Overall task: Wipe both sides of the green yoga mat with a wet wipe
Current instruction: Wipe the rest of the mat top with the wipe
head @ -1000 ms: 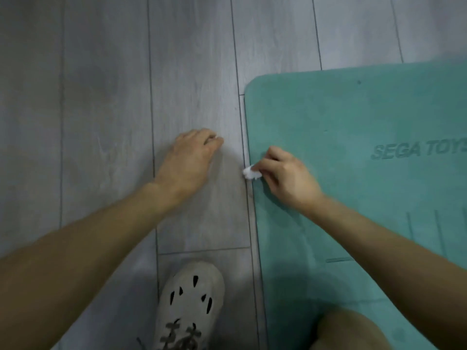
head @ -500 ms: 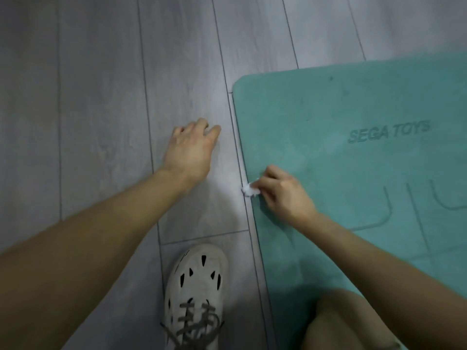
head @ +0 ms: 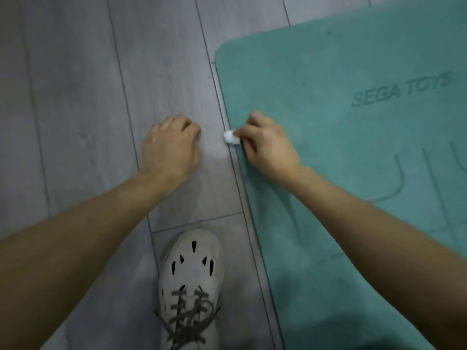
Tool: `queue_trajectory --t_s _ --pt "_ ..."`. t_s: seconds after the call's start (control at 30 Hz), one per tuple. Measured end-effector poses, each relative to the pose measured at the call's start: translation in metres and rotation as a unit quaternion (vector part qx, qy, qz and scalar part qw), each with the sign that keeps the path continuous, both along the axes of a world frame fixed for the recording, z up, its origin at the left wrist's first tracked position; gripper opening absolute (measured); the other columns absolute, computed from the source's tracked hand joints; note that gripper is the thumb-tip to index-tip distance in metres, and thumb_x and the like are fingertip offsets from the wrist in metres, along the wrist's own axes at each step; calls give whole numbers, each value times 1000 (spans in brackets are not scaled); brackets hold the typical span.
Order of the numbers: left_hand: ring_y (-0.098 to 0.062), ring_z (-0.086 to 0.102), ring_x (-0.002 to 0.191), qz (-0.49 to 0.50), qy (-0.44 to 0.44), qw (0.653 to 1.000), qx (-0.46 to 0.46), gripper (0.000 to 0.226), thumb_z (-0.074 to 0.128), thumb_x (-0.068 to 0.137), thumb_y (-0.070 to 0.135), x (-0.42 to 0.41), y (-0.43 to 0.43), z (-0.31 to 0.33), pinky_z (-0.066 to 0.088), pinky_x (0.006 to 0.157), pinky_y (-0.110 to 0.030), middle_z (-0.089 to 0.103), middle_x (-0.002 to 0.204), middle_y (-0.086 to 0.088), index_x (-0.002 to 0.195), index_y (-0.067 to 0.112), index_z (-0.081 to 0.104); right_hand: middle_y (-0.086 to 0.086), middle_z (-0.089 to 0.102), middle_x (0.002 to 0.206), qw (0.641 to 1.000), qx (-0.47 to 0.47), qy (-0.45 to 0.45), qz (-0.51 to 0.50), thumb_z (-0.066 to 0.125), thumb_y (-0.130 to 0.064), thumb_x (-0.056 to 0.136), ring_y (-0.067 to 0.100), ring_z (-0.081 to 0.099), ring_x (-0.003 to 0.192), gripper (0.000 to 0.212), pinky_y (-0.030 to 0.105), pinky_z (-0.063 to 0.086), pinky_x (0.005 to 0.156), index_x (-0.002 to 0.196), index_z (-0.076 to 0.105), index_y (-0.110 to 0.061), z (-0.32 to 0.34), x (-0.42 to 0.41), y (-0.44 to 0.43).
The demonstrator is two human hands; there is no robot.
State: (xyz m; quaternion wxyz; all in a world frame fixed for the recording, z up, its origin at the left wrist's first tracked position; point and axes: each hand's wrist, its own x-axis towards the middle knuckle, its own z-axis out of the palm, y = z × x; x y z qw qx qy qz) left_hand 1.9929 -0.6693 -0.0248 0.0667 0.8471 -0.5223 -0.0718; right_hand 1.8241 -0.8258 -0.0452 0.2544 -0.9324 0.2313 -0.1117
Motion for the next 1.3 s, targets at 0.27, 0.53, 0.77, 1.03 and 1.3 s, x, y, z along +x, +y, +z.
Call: queue_trajectory --t_s 0.27,0.53,0.77,1.03,1.3 --pt "-32 52 130 -49 17 999 3 46 65 98 26 -36 -25 4 47 107 -51 55 143 -11 142 12 56 16 62 93 997 -77 4 -30 52 -32 98 39 62 89 36 41 48 74 106 82 -15 3 -32 -83" --pt "-35 43 143 -73 17 996 40 53 58 99 26 -32 -57 5 38 119 -52 45 158 -15 149 8 50 13 56 87 998 45 21 24 47 -29 98 36 59 76 35 43 48 65 100 77 -11 6 -65 16" --pt "-36 42 144 -109 14 991 79 62 64 97 36 -40 -65 -3 38 120 -50 45 157 -14 150 7 49 9 53 86 954 -40 29 -297 55 -27 101 39 61 82 31 35 37 67 107 81 -10 4 -91 -137" --pt "-40 60 109 -91 -20 994 47 45 64 85 -3 -17 -68 5 53 92 -51 62 122 -16 128 8 67 13 52 99 991 13 68 119 46 -22 102 35 57 91 33 43 48 78 121 69 -6 13 -77 18" --pt "-37 63 88 -30 -7 998 53 33 61 91 -12 11 -46 12 58 77 -52 64 104 -16 119 5 66 10 50 94 946 -43 -6 -321 54 -25 97 29 51 80 34 44 51 81 112 79 -6 2 -58 -95"
